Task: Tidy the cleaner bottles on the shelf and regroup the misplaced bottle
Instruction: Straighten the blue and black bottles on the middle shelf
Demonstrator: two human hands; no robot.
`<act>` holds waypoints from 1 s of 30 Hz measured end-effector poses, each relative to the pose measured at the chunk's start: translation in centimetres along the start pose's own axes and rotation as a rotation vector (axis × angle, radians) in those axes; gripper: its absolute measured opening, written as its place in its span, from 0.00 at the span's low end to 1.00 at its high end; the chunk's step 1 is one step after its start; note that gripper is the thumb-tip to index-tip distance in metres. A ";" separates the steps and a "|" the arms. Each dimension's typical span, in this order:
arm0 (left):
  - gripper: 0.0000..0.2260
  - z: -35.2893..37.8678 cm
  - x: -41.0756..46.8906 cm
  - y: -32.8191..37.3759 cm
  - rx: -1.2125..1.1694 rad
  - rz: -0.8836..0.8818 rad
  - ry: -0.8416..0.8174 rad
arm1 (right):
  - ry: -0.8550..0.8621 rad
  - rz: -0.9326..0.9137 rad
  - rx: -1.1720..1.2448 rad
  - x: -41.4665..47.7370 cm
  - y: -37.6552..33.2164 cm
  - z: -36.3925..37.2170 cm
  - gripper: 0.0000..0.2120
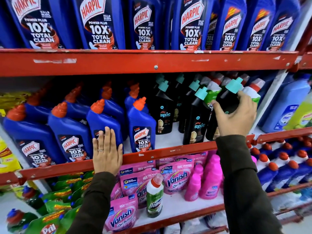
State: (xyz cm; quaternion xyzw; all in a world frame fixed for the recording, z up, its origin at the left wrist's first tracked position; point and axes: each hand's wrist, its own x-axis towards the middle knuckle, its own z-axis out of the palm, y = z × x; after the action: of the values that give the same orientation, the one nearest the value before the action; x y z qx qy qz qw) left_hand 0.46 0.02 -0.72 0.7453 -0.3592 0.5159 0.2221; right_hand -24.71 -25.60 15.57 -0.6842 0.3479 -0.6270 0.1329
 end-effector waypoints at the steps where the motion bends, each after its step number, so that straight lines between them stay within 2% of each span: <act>1: 0.28 0.0 0.0 0.0 0.005 0.000 -0.002 | 0.004 -0.018 -0.004 -0.3 -0.9 -0.6 0.30; 4: 0.28 0.0 0.3 0.2 0.005 -0.001 0.002 | -0.051 -0.016 -0.017 -0.8 -3.5 -2.0 0.30; 8: 0.28 -0.2 0.3 0.1 0.006 0.000 -0.003 | -0.176 0.044 0.099 -1.7 -6.2 -1.4 0.33; 12: 0.28 -0.2 0.3 0.1 0.005 -0.001 -0.006 | -0.190 0.014 0.136 -3.2 -8.0 0.8 0.33; 18: 0.28 -0.1 0.3 0.1 0.023 0.007 0.011 | -0.315 -0.055 0.080 -5.3 -7.9 4.5 0.32; 23: 0.28 0.0 0.2 -0.2 0.020 0.010 0.009 | -0.302 -0.042 0.032 -6.0 -7.0 5.8 0.34; 30: 0.28 -0.2 0.4 0.0 0.034 0.011 0.008 | -0.383 -0.066 0.070 -6.7 -6.4 5.4 0.32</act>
State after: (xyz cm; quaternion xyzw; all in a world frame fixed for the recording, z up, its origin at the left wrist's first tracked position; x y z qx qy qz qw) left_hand 0.46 0.05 -0.29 0.7450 -0.3533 0.5263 0.2080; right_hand -17.40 -18.06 13.38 -0.7971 0.2715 -0.5010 0.1997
